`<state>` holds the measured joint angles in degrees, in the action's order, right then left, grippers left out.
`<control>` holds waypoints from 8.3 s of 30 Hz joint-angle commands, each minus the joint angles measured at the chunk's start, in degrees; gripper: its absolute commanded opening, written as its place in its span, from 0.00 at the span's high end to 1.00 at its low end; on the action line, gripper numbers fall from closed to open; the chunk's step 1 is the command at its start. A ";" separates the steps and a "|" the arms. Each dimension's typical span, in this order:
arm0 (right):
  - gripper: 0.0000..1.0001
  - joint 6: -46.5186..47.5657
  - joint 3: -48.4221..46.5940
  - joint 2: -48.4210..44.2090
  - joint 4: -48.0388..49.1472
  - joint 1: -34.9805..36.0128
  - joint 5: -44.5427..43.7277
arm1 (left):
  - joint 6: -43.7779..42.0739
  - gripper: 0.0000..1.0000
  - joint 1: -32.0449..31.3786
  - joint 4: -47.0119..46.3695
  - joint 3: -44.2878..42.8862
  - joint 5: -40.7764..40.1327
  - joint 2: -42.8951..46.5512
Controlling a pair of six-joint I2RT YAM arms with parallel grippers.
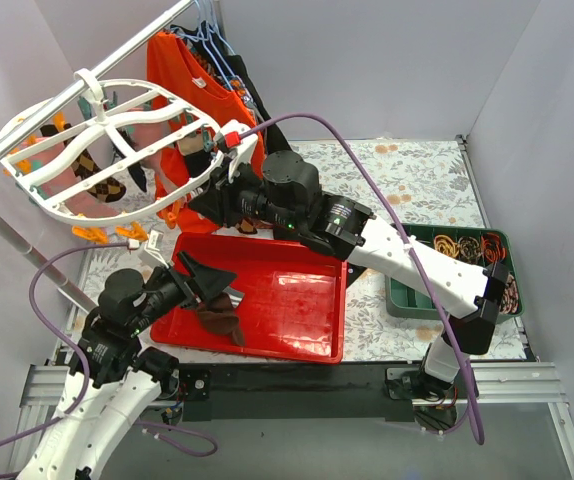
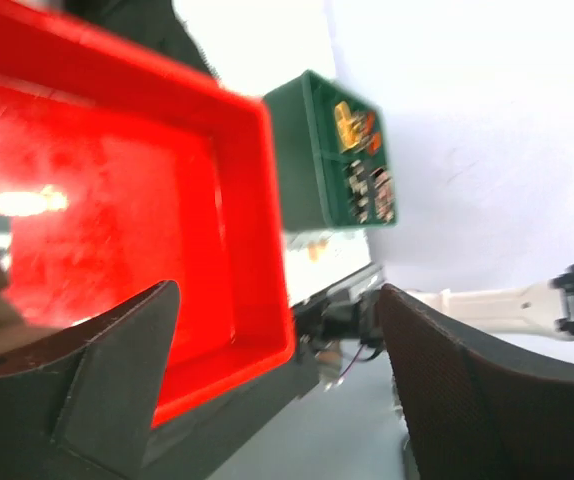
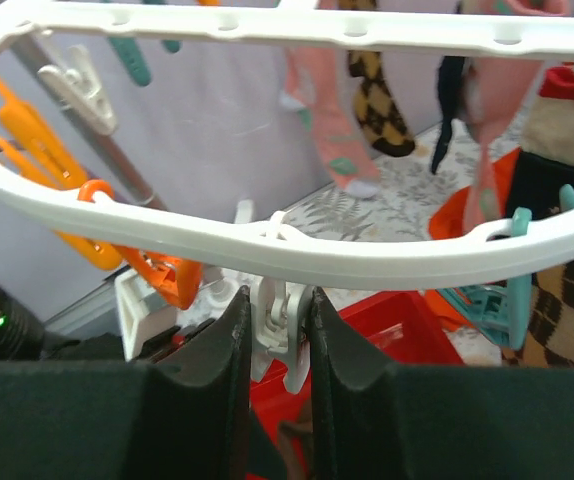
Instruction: Remove the socks clipped to the hanger
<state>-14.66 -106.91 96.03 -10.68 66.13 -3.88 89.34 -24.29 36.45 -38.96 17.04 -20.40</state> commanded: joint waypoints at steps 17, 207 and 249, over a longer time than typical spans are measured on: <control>0.38 -2.14 4.59 -5.22 -2.94 1.55 8.63 | 2.15 0.33 -0.05 -12.98 1.96 -9.55 4.93; 0.27 11.13 5.66 -4.18 7.86 -3.48 -3.58 | 3.21 1.00 -0.67 8.73 -0.59 -3.77 5.46; 0.47 14.22 1.44 4.96 24.56 3.92 -22.48 | 4.70 1.00 -0.67 10.92 2.40 -1.48 8.80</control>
<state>-0.99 -102.30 101.03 8.36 69.49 -23.11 93.93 -24.88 45.89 -36.86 14.48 -12.43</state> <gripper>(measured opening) 0.560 0.028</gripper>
